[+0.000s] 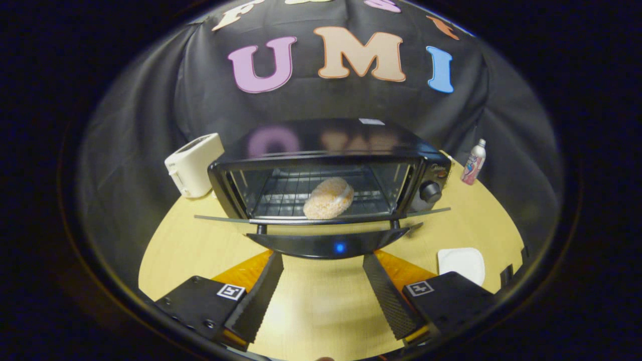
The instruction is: Open the toaster oven, put the food inside, and close the toaster oven door.
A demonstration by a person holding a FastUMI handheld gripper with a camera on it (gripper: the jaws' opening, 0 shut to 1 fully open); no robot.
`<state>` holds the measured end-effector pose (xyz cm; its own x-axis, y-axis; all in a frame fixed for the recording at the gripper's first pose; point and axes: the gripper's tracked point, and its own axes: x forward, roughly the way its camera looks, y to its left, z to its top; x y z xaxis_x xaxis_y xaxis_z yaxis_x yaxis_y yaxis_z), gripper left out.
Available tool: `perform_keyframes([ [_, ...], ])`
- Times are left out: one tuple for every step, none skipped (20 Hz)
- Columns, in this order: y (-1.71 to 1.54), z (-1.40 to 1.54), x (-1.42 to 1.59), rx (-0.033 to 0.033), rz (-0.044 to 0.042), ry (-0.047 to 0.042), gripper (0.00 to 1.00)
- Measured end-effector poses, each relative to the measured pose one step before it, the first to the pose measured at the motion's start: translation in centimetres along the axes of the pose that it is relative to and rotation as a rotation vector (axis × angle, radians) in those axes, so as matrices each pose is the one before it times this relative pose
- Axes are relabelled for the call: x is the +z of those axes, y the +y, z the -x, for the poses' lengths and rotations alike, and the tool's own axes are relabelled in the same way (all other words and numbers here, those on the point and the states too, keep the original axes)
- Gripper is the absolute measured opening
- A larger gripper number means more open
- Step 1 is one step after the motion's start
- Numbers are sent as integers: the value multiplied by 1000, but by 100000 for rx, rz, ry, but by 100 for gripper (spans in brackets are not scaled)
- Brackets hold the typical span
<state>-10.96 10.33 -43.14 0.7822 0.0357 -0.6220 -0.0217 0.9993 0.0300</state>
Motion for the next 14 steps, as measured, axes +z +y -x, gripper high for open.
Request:
perform_keyframes([
  [340,-72,758,661,-1850,-1505,100],
  [225,-180,762,453,-1555,-1465,100],
  [103,-273,670,274,-1122,-1368,100],
  [158,-296,693,185,-485,-1134,100],
  [178,-105,482,163,168,-720,100],
  [28,-101,596,-171,445,-841,100],
  [89,-78,384,142,401,-802,100],
  [55,39,412,10,170,-619,100],
  [27,47,316,124,191,-553,100],
  [-98,215,332,-289,206,-688,100],
  [-158,180,278,-192,384,-745,100],
  [-183,352,355,-72,404,-737,100],
  [19,517,670,598,303,-1650,100],
  [84,639,1080,592,10,-2288,100],
])
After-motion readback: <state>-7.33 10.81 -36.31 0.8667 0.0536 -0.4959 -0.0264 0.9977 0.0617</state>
